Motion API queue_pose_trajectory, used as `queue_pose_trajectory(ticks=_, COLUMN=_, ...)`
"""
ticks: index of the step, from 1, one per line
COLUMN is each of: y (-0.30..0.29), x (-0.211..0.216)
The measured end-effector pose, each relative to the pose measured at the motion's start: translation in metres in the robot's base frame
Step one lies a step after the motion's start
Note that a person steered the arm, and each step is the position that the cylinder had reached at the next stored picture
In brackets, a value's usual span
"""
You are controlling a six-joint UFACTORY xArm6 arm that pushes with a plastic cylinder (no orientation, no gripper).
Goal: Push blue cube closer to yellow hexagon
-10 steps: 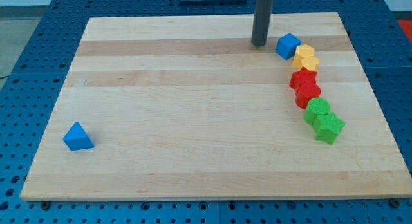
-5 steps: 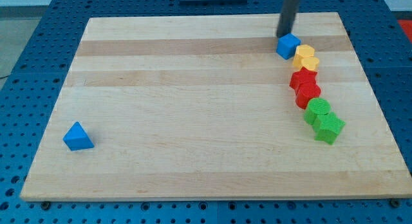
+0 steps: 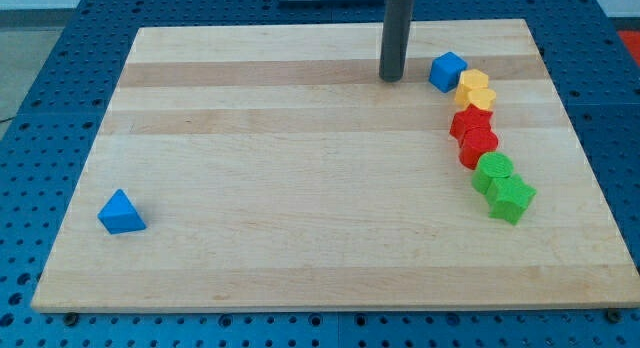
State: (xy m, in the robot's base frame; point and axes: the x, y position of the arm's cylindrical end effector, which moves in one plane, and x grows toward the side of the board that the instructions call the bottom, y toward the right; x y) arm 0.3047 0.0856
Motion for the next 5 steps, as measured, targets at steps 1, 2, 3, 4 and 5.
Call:
queue_pose_trajectory(ticks=1, y=0.012, x=-0.008)
queue_pose_trajectory(ticks=2, y=0.024, x=-0.011)
queue_pose_trajectory(ticks=3, y=0.038, x=-0.011)
queue_pose_trajectory(ticks=4, y=0.043, x=-0.013)
queue_pose_trajectory(ticks=5, y=0.046, x=-0.013)
